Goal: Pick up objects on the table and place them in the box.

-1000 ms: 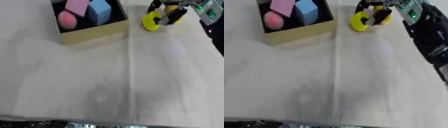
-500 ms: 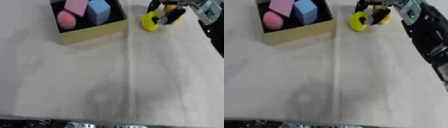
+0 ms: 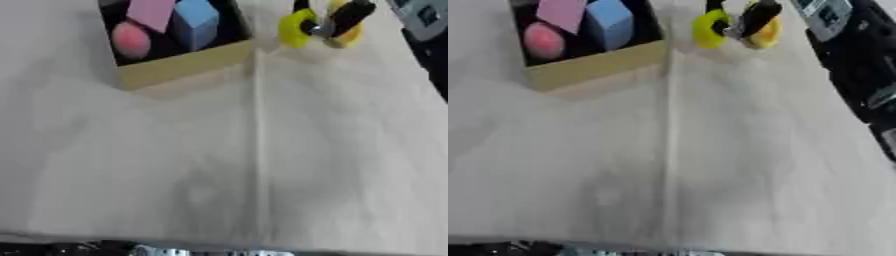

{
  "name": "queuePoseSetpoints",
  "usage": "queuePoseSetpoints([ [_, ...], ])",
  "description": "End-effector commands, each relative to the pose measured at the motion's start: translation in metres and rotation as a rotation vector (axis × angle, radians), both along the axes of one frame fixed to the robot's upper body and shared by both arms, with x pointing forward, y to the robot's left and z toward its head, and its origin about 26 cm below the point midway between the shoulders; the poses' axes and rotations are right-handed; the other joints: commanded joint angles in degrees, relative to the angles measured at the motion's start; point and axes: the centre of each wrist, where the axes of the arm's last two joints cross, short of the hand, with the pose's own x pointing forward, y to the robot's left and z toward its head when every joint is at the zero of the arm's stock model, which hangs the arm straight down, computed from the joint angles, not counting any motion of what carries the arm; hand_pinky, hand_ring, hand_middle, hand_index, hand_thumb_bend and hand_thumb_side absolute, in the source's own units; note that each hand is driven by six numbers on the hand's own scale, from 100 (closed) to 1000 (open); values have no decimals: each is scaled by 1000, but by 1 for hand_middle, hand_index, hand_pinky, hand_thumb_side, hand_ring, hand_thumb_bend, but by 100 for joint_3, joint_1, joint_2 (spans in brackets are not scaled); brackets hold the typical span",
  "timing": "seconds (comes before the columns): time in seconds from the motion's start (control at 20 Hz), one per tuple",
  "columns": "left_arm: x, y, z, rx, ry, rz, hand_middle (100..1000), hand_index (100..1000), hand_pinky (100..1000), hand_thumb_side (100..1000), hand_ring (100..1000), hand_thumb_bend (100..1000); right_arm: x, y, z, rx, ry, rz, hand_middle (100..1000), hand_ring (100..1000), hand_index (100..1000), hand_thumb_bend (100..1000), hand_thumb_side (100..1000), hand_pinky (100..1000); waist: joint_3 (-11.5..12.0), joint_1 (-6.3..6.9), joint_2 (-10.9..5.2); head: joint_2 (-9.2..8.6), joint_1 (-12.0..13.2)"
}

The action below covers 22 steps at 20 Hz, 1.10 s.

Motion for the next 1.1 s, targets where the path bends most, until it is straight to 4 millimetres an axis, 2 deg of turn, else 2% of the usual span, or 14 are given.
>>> queuePoseSetpoints([
  [0.05,-4,2,7,11,-30,3,666,798,713,512,725,523,-13,-5,34,-24,-72,36,398,707,473,100,100,797,-18,39,-183,-17,10],
  [0.4,-4,2,6,12,-27,4,667,798,713,511,726,523,-24,14,66,26,-160,97,390,707,471,100,100,795,-36,37,-211,-33,-44],
  [0.6,-4,2,6,12,-27,3,667,798,713,511,726,522,-25,34,78,47,-188,154,385,706,471,100,100,795,-31,48,-210,-112,-44],
  [0.8,-4,1,6,9,-28,0,667,798,714,511,726,522,-23,52,82,50,-189,193,383,705,471,100,100,795,-9,50,-202,-216,-20],
  [1.1,-5,-1,7,4,-34,-9,667,798,714,510,727,523,-16,74,75,37,-160,233,382,702,471,100,100,795,46,57,-177,-362,-7],
])
